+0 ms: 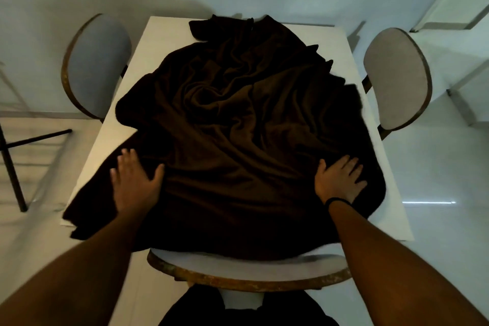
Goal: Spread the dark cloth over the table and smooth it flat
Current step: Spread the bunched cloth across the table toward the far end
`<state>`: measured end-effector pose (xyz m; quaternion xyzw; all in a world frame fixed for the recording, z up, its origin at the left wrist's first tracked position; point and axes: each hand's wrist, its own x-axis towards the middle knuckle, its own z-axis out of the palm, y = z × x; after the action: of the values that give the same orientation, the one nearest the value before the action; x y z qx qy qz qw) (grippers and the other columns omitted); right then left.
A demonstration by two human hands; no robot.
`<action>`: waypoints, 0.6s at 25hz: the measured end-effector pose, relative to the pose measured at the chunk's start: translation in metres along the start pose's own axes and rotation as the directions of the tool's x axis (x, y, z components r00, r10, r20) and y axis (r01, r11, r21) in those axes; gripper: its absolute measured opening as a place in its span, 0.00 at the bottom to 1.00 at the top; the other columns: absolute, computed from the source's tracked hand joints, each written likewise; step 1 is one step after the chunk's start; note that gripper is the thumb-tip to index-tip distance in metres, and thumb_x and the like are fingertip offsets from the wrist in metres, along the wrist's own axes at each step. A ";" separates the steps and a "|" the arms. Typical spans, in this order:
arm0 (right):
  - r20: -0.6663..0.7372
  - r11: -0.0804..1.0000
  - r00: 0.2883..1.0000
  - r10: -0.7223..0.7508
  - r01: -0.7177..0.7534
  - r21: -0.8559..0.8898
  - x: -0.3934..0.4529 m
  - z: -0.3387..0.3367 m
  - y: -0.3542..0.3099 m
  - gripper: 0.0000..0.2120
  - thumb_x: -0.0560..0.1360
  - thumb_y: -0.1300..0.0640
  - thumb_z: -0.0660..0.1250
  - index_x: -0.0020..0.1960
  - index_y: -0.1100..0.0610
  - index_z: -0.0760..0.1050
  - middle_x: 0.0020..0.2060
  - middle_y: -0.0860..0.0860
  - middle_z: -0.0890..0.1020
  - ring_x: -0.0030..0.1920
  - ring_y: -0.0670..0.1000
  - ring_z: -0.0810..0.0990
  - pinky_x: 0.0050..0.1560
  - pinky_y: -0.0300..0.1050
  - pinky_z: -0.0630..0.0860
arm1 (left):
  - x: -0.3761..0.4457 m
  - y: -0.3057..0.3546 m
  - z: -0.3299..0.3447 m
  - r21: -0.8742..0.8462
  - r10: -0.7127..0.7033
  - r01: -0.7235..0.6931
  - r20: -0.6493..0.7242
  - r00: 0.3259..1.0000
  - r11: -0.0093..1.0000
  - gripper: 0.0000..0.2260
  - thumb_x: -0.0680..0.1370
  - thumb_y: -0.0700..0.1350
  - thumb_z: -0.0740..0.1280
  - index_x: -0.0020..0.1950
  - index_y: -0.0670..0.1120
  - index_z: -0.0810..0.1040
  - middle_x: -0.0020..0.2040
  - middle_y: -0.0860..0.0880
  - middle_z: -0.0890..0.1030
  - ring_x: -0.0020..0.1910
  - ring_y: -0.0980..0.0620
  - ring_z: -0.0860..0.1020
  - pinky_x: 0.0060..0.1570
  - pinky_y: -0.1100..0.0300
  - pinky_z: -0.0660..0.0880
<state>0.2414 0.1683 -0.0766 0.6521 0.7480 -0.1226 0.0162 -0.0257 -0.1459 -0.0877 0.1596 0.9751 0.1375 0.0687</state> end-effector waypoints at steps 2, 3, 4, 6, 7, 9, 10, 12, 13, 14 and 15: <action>-0.122 0.998 0.991 -0.059 0.059 -0.002 0.000 -0.011 -0.012 0.30 0.76 0.45 0.61 0.70 0.62 0.60 0.69 0.62 0.67 0.69 0.64 0.64 0.65 0.65 0.61 | 0.012 -0.002 -0.009 0.068 -0.009 0.010 -0.015 1.000 0.998 0.37 0.78 0.59 0.57 0.78 0.40 0.47 0.79 0.39 0.49 0.78 0.43 0.47 0.75 0.43 0.43; -0.187 0.984 0.967 -0.173 0.179 0.012 -0.001 -0.014 -0.023 0.28 0.74 0.46 0.63 0.68 0.60 0.63 0.66 0.60 0.70 0.66 0.63 0.67 0.64 0.63 0.63 | 0.015 0.014 -0.008 0.066 0.026 -0.023 -0.046 0.999 0.998 0.36 0.78 0.56 0.59 0.78 0.40 0.47 0.79 0.39 0.50 0.78 0.43 0.47 0.75 0.44 0.43; -0.209 0.942 0.921 -0.327 0.335 0.003 -0.002 -0.016 -0.034 0.26 0.74 0.47 0.64 0.67 0.58 0.64 0.64 0.58 0.71 0.65 0.61 0.69 0.63 0.62 0.64 | 0.017 0.036 -0.004 0.044 0.052 -0.049 -0.054 0.997 0.998 0.35 0.78 0.53 0.59 0.78 0.40 0.47 0.79 0.39 0.50 0.78 0.43 0.47 0.75 0.46 0.42; -0.104 0.788 0.781 -0.616 0.611 -0.076 -0.007 -0.011 -0.050 0.28 0.76 0.44 0.62 0.70 0.58 0.62 0.69 0.57 0.69 0.70 0.58 0.65 0.67 0.59 0.61 | 0.011 0.078 0.006 -0.058 0.066 -0.065 0.009 0.998 0.996 0.33 0.79 0.53 0.56 0.78 0.41 0.47 0.80 0.40 0.48 0.78 0.44 0.46 0.74 0.48 0.40; 0.000 0.741 0.744 -0.669 0.666 -0.090 -0.009 -0.005 -0.052 0.31 0.77 0.42 0.58 0.73 0.58 0.58 0.73 0.56 0.64 0.73 0.56 0.60 0.70 0.59 0.58 | 0.005 0.088 0.012 -0.089 0.064 -0.060 0.040 0.997 0.994 0.33 0.80 0.56 0.54 0.78 0.41 0.46 0.80 0.41 0.46 0.78 0.45 0.45 0.74 0.49 0.40; 0.122 0.806 0.806 -0.579 0.588 -0.067 -0.007 0.004 -0.041 0.36 0.77 0.37 0.52 0.76 0.57 0.50 0.77 0.55 0.55 0.76 0.56 0.51 0.73 0.60 0.51 | -0.005 0.071 0.020 -0.075 0.061 -0.057 0.053 0.997 0.996 0.34 0.80 0.60 0.52 0.79 0.43 0.45 0.80 0.42 0.46 0.78 0.45 0.45 0.74 0.48 0.41; 0.102 0.876 0.877 -0.469 0.477 -0.069 -0.007 0.008 -0.032 0.38 0.77 0.35 0.50 0.76 0.58 0.49 0.77 0.55 0.54 0.76 0.57 0.51 0.72 0.61 0.51 | -0.007 0.049 0.019 -0.047 0.036 -0.035 0.023 0.999 0.998 0.34 0.80 0.60 0.52 0.79 0.42 0.46 0.80 0.42 0.47 0.78 0.44 0.46 0.74 0.47 0.42; -0.015 0.970 0.976 -0.217 0.214 -0.113 -0.013 0.008 -0.025 0.40 0.75 0.33 0.49 0.74 0.63 0.55 0.74 0.60 0.61 0.73 0.61 0.59 0.69 0.65 0.58 | -0.002 -0.002 0.008 -0.010 -0.100 0.099 -0.063 0.993 0.995 0.33 0.79 0.57 0.53 0.78 0.41 0.49 0.79 0.40 0.51 0.78 0.42 0.49 0.74 0.44 0.44; -0.104 0.984 0.983 -0.149 0.138 -0.111 -0.015 0.004 -0.029 0.40 0.74 0.32 0.50 0.70 0.64 0.62 0.69 0.63 0.68 0.68 0.63 0.66 0.65 0.65 0.62 | 0.005 -0.022 -0.002 -0.009 -0.195 0.195 -0.084 0.977 0.981 0.34 0.77 0.55 0.53 0.78 0.39 0.50 0.79 0.39 0.52 0.78 0.41 0.50 0.74 0.43 0.45; -0.190 0.989 0.972 -0.138 0.123 -0.086 -0.014 -0.002 -0.036 0.37 0.74 0.33 0.51 0.63 0.64 0.68 0.62 0.63 0.74 0.62 0.63 0.71 0.62 0.64 0.64 | 0.014 -0.031 -0.013 -0.007 -0.267 0.267 -0.094 0.959 0.964 0.34 0.75 0.53 0.54 0.77 0.38 0.50 0.79 0.38 0.53 0.78 0.41 0.50 0.74 0.43 0.45; -0.249 0.987 0.955 -0.159 0.153 -0.042 -0.012 -0.008 -0.043 0.32 0.75 0.34 0.53 0.58 0.62 0.71 0.56 0.62 0.77 0.57 0.63 0.73 0.59 0.62 0.65 | 0.022 -0.029 -0.023 0.002 -0.296 0.297 -0.104 0.950 0.955 0.35 0.74 0.50 0.56 0.77 0.38 0.49 0.78 0.37 0.53 0.78 0.40 0.50 0.74 0.43 0.45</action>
<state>0.2020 0.1530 -0.0597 0.6011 0.7944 -0.0315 -0.0815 -0.0592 -0.1706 -0.0759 0.0047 0.9914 0.1250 0.0371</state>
